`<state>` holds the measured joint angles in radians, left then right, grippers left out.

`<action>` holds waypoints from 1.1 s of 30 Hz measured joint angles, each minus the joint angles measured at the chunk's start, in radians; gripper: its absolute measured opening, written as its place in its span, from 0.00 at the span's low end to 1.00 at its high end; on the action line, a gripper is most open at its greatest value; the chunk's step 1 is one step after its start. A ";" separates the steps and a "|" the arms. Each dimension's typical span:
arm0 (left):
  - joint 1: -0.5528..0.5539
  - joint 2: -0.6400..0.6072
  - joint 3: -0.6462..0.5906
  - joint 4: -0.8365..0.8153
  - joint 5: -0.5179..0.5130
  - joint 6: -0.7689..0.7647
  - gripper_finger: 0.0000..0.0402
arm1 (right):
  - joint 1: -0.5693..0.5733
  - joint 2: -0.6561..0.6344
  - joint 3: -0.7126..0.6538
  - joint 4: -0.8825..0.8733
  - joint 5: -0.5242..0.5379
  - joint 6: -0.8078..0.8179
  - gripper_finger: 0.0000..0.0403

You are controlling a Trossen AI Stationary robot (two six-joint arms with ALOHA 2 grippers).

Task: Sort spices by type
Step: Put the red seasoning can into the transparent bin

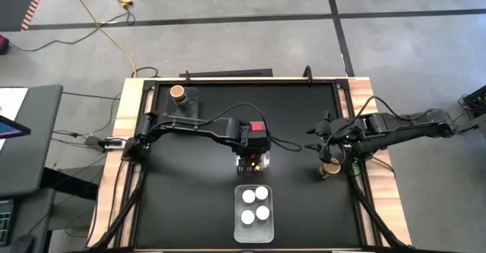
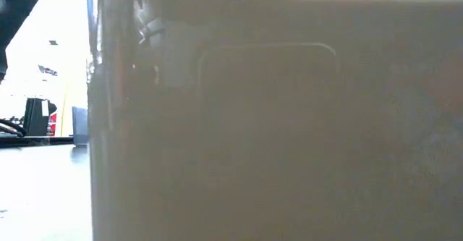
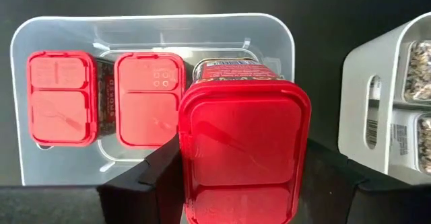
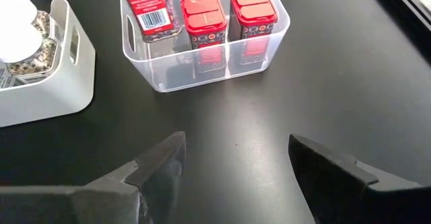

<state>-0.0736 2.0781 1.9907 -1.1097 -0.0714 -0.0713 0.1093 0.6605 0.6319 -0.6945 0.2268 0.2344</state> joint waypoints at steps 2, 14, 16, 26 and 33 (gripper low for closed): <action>0.003 0.001 0.000 0.000 0.010 0.000 0.54 | 0.000 0.000 0.000 0.000 0.000 0.000 0.73; 0.011 0.004 -0.051 0.026 0.011 -0.012 0.54 | 0.000 0.000 0.000 0.000 0.000 0.001 0.73; 0.011 0.005 -0.067 0.027 0.009 -0.012 0.54 | 0.000 0.000 0.000 0.000 0.000 0.001 0.73; 0.019 0.004 -0.100 0.082 0.000 0.033 0.54 | 0.000 0.000 0.000 0.000 0.000 0.002 0.73; 0.019 0.004 -0.140 0.098 0.028 0.024 0.54 | 0.000 0.000 0.000 0.000 0.000 0.002 0.73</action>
<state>-0.0551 2.0818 1.8505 -1.0114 -0.0437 -0.0474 0.1093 0.6605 0.6323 -0.6945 0.2269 0.2363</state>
